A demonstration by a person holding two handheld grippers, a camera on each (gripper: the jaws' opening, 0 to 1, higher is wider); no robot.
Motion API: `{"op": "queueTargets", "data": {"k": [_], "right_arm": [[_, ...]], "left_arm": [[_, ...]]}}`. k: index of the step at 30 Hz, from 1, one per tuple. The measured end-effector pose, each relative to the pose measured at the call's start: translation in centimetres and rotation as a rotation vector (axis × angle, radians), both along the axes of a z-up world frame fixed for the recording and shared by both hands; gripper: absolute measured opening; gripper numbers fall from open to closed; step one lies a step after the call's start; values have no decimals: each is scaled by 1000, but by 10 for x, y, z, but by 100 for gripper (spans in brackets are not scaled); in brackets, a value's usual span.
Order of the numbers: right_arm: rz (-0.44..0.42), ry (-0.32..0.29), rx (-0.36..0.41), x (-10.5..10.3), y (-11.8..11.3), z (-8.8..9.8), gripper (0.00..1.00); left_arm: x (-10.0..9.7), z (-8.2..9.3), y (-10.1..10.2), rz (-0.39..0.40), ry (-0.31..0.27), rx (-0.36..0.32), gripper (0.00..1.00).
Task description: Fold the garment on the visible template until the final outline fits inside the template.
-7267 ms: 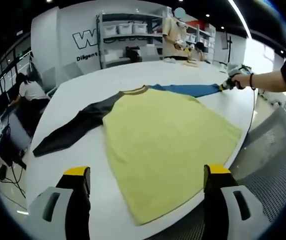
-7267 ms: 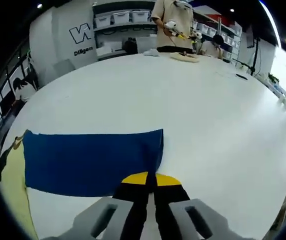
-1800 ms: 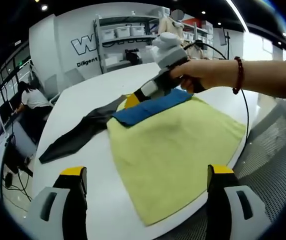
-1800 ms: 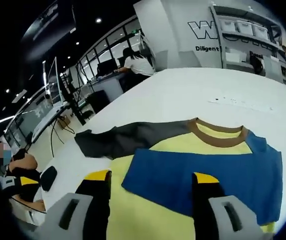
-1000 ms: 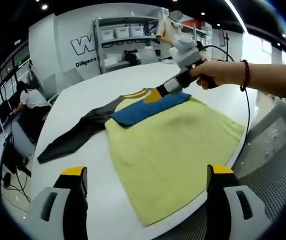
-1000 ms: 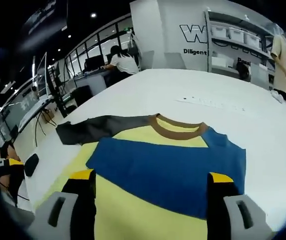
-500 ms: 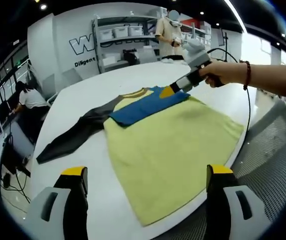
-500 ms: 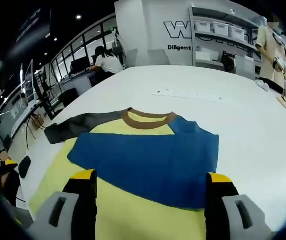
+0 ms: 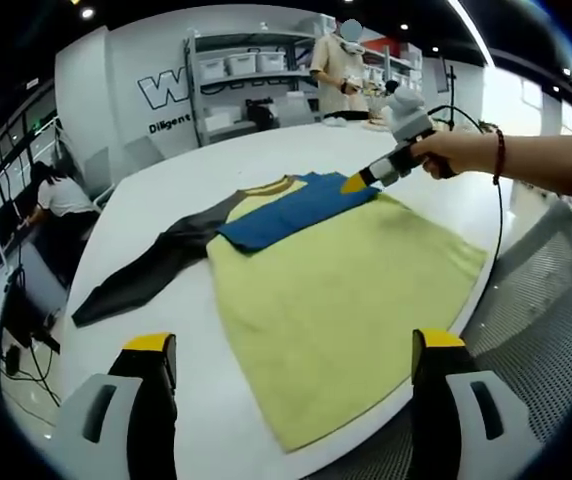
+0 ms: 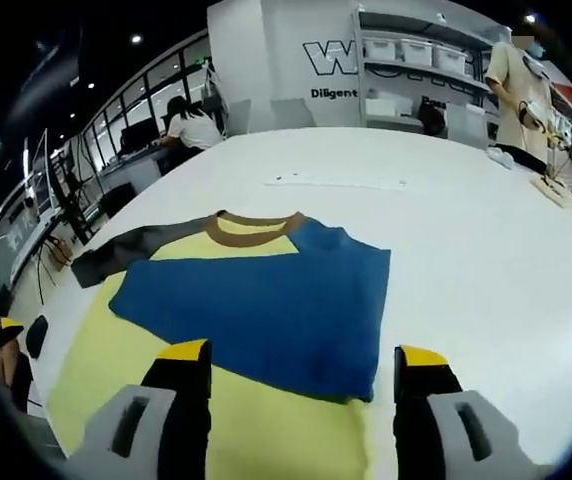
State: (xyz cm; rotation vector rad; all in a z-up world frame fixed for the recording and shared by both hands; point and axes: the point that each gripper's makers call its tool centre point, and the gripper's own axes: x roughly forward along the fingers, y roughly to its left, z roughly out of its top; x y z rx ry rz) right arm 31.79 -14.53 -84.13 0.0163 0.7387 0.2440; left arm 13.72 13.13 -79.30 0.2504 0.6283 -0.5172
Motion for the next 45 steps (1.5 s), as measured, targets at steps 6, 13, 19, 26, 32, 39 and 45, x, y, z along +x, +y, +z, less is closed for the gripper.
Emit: {"op": "queueTargets", "data": {"k": [6, 13, 19, 26, 32, 39, 45], "right_arm": [[-24, 13, -5, -5, -11, -6, 57], [-47, 34, -30, -14, -23, -14, 39], [-78, 23, -24, -16, -33, -16, 29], [-100, 24, -13, -16, -39, -18, 23], [-77, 23, -26, -19, -35, -23, 13], [-49, 27, -64, -18, -36, -26, 3], [-44, 25, -72, -18, -41, -26, 0]], "left_arm": [[0, 0, 0, -2, 0, 2, 96], [-1, 0, 0, -3, 2, 3, 96], [-1, -1, -1, -5, 6, 0, 95], [-2, -1, -1, -4, 6, 2, 95], [-2, -2, 0, -2, 8, 1, 95], [-2, -2, 1, 2, 12, 1, 94], [-2, -2, 0, 0, 13, -4, 94]]}}
